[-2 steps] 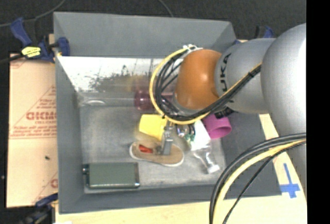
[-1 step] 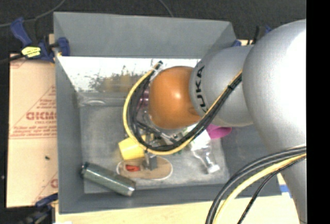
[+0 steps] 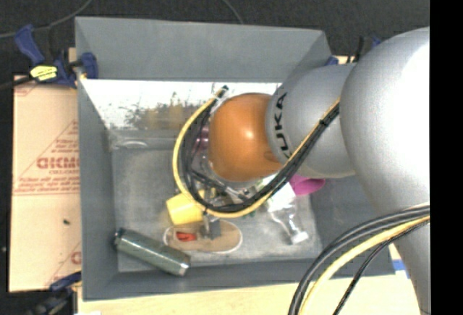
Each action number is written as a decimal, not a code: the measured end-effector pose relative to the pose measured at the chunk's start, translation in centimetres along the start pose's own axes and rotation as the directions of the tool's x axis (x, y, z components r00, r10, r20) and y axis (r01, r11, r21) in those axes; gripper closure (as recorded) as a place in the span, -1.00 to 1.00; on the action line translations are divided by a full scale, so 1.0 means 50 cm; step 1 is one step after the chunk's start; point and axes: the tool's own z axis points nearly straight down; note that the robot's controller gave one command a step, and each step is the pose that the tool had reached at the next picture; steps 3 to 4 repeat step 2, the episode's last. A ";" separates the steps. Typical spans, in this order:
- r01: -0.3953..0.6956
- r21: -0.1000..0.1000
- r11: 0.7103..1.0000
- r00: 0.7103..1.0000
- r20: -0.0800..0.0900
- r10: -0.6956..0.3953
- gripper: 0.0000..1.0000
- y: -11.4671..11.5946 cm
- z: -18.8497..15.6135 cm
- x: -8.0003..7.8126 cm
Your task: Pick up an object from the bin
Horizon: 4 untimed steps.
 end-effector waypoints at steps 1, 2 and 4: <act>-0.001 0.000 1.000 1.000 -0.003 0.001 1.00 -0.001 -0.013 0.002; -0.002 -0.001 1.000 1.000 -0.011 0.002 1.00 -0.001 -0.051 0.006; -0.002 -0.001 1.000 1.000 -0.011 0.002 1.00 -0.001 -0.051 0.006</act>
Offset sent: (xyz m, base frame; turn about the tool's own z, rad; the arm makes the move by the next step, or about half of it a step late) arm 0.0000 0.0001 0.0737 0.0000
